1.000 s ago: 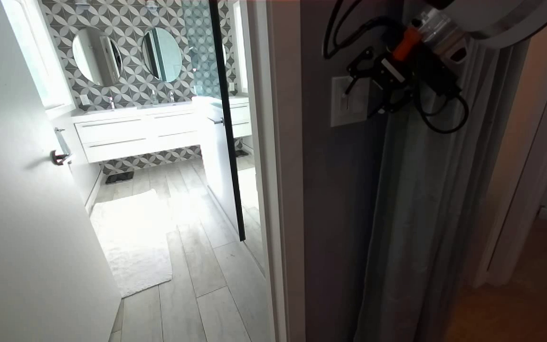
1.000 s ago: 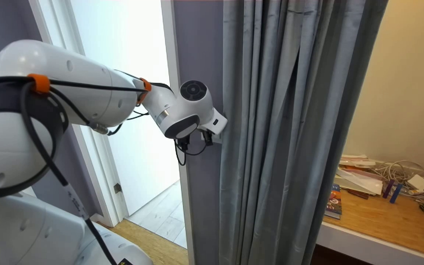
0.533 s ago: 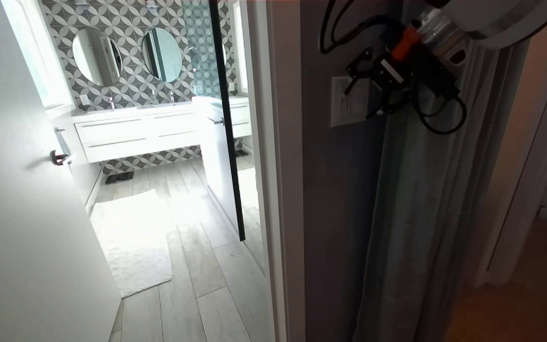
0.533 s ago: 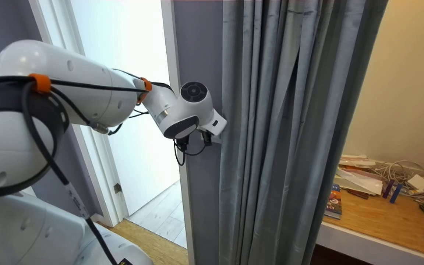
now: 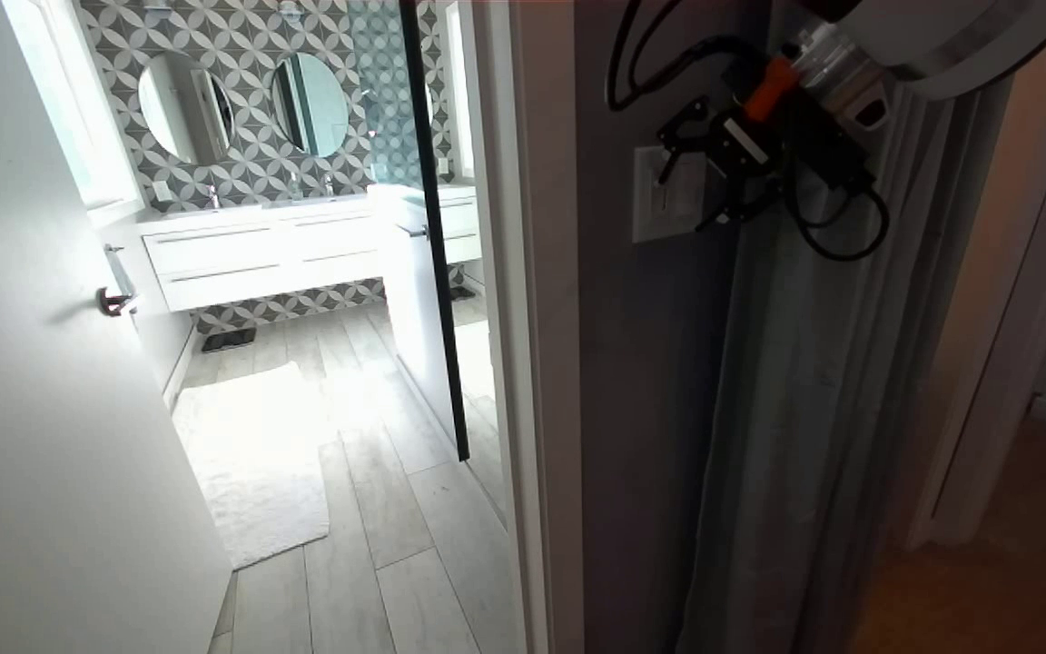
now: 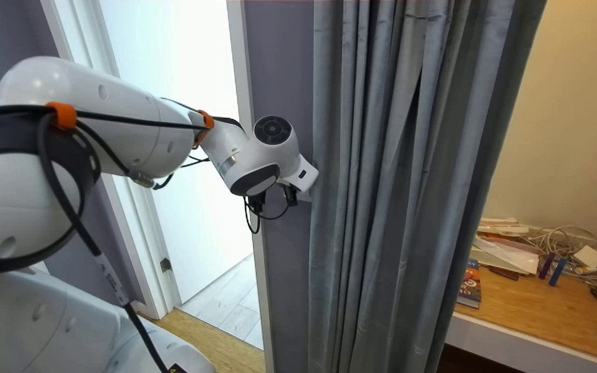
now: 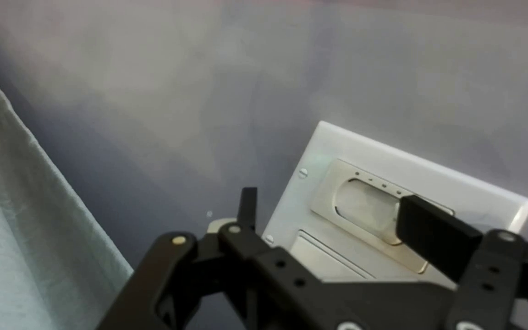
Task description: Slide down the lights dimmer switch on the left of the wall lights switch
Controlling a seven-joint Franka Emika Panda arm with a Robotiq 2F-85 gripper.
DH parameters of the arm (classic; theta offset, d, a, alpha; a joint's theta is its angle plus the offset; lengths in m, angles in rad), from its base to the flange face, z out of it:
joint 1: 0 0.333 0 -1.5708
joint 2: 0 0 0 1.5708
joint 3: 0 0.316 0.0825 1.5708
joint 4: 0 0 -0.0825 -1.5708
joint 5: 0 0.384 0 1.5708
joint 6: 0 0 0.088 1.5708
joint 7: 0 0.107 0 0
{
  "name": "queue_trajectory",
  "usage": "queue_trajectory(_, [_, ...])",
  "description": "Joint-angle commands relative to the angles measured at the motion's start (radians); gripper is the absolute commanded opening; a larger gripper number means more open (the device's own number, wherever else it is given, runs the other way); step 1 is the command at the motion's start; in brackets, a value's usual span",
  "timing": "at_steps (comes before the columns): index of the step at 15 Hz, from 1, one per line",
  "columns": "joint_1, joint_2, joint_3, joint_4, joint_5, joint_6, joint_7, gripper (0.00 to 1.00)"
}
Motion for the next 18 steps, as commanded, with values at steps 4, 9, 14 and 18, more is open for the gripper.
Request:
queue_trajectory(4, [-0.005,0.03,0.006,0.004,0.034,0.005,-0.017,0.76])
queue_trajectory(9, [-0.002,0.047,0.006,0.009,0.04,0.008,-0.02,0.73])
queue_trajectory(14, [-0.003,0.076,0.007,0.008,0.048,0.009,-0.022,0.73])
queue_trajectory(18, [-0.007,0.059,0.003,0.0,0.063,0.003,-0.03,0.77])
